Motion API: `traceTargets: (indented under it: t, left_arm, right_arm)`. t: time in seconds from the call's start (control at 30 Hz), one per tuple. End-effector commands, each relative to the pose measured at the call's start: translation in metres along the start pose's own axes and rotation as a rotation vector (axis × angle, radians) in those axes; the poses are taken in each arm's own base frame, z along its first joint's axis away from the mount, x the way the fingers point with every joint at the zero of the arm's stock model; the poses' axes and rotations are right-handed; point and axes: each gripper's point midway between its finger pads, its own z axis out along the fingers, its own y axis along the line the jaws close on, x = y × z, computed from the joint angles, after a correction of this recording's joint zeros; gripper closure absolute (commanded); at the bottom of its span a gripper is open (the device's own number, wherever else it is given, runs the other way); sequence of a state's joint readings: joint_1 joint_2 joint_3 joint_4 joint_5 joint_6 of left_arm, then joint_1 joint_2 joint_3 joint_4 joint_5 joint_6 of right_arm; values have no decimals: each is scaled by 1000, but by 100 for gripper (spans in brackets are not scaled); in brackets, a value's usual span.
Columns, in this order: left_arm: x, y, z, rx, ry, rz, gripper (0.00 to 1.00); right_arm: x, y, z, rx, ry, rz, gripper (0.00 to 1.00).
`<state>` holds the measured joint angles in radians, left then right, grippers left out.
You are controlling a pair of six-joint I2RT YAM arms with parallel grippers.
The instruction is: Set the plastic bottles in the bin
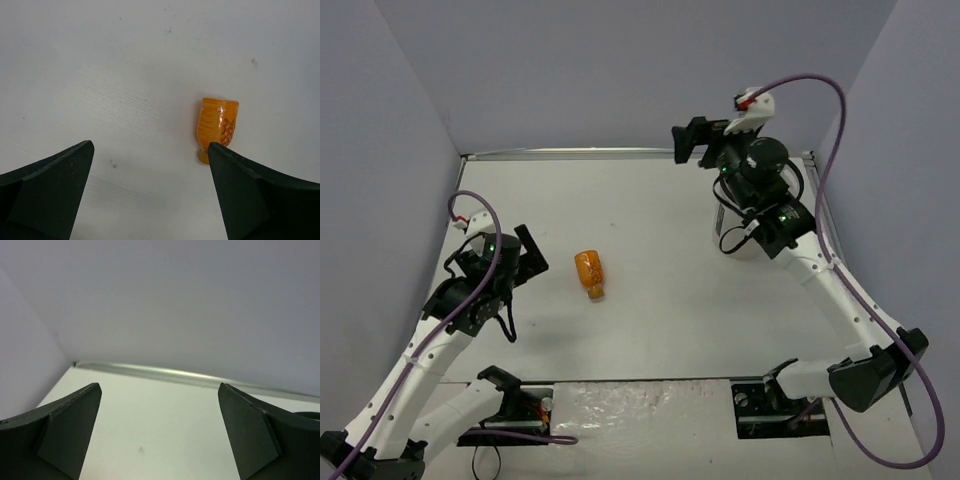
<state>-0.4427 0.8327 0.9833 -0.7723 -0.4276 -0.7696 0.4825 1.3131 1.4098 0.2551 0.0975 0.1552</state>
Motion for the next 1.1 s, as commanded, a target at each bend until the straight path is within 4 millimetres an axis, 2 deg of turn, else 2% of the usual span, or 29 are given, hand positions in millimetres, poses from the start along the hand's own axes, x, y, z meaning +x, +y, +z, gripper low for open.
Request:
traceTargets:
  t: [0.0, 0.03, 0.13, 0.2, 0.33, 0.47, 0.6, 0.67, 0.83, 0.97, 1.07]
  left_arm:
    - [-15, 3, -9, -10, -48, -52, 3]
    - [-15, 3, -9, -9, -48, -53, 3]
    - [-13, 1, -9, -1, -35, -52, 3]
    - [-13, -1, -8, 3, -31, -52, 3]
    - [-8, -6, -4, 18, -8, -51, 3]
    - [-5, -7, -3, 19, 11, -47, 3]
    - [-1, -8, -5, 29, 26, -45, 3]
    - [-1, -7, -5, 26, 27, -42, 3]
    - [-2, -6, -5, 21, 26, -34, 3]
    - [0, -5, -5, 22, 30, -33, 3]
    - [0, -3, -7, 22, 27, -34, 3]
  right_arm:
    - [117, 48, 7, -54, 316, -29, 0]
    - [139, 61, 7, -66, 358, -34, 0]
    - [189, 90, 7, -98, 444, -17, 0]
    - [233, 116, 5, -146, 519, -7, 0]
    - [304, 166, -7, -258, 645, -32, 0]
    - [340, 194, -9, -292, 687, -8, 0]
    - [380, 202, -10, -281, 727, 29, 0]
    - [396, 197, -9, -237, 737, 32, 0]
    - [407, 188, -11, -164, 716, -9, 6]
    - [385, 183, -8, -87, 635, -50, 59]
    - [333, 181, -1, -82, 547, -51, 63]
